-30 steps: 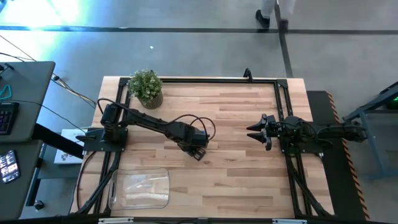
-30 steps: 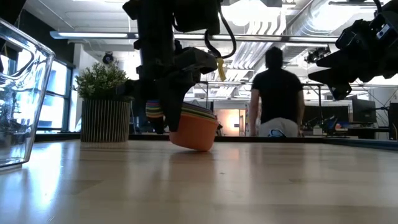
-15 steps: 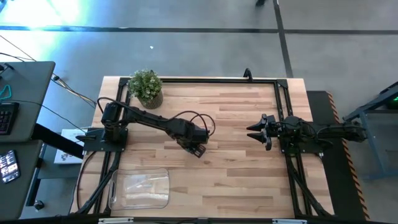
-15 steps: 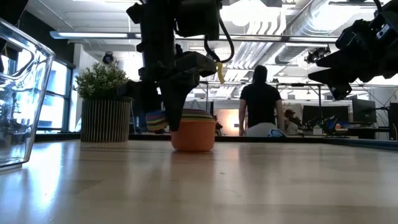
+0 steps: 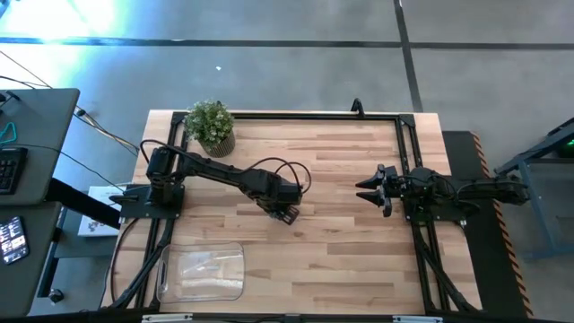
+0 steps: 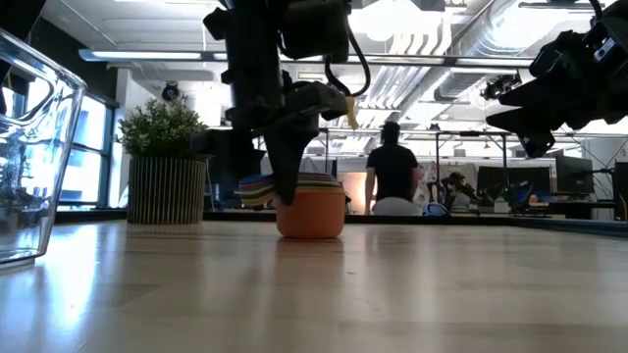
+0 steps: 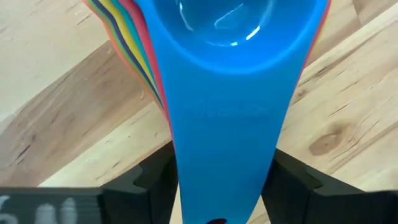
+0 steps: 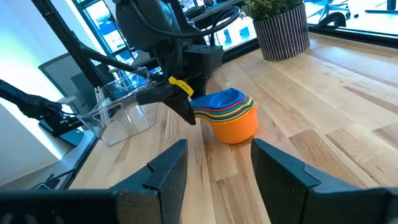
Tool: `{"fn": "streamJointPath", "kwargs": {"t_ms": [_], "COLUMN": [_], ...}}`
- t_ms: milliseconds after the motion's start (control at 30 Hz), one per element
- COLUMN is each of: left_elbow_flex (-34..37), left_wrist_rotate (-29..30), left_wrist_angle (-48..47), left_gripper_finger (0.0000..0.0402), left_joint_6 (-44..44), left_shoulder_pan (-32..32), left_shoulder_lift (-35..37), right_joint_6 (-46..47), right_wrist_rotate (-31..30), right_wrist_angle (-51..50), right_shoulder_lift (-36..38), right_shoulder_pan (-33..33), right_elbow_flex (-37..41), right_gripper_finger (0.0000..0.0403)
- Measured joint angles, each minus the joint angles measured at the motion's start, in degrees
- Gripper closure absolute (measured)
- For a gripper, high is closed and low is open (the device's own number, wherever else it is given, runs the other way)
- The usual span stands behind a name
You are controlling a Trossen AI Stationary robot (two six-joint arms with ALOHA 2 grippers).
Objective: Nest measuring cups in basket
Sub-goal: Put the stacked measuring cups into the transparent bin
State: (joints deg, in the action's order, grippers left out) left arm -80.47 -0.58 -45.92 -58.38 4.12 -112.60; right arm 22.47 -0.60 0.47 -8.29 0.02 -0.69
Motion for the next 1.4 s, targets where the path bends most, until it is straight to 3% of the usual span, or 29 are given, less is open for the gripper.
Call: {"fn": "streamJointPath", "kwargs": {"t_ms": [333,733,867,1133,1400], "left_elbow_flex": [0.0,0.0,0.0,0.0,0.0], "left_wrist_rotate": [2.8,3.4,3.4,3.4,3.4], "left_wrist_angle": [1.0,2.2,2.1,2.1,2.1], "left_gripper_finger": [0.0163,0.0163,0.0183,0.0269,0.0278], "left_joint_6": [2.2,5.0,4.8,5.2,5.3], "left_shoulder_pan": [-0.2,-1.2,-1.2,-1.4,-1.4], "left_shoulder_lift": [0.0,-1.0,-1.0,-1.0,-1.0], "right_joint_6": [0.0,0.0,0.0,0.0,0.0], "right_wrist_rotate": [0.0,0.0,0.0,0.0,0.0], "right_wrist_angle": [0.0,0.0,0.0,0.0,0.0], "right_shoulder_lift": [0.0,0.0,0.0,0.0,0.0], "right_shoulder_pan": [0.0,0.0,0.0,0.0,0.0], "right_elbow_flex": [0.0,0.0,0.0,0.0,0.0], "right_gripper_finger": [0.0234,0.0234,0.0234,0.0234,0.0234]}}
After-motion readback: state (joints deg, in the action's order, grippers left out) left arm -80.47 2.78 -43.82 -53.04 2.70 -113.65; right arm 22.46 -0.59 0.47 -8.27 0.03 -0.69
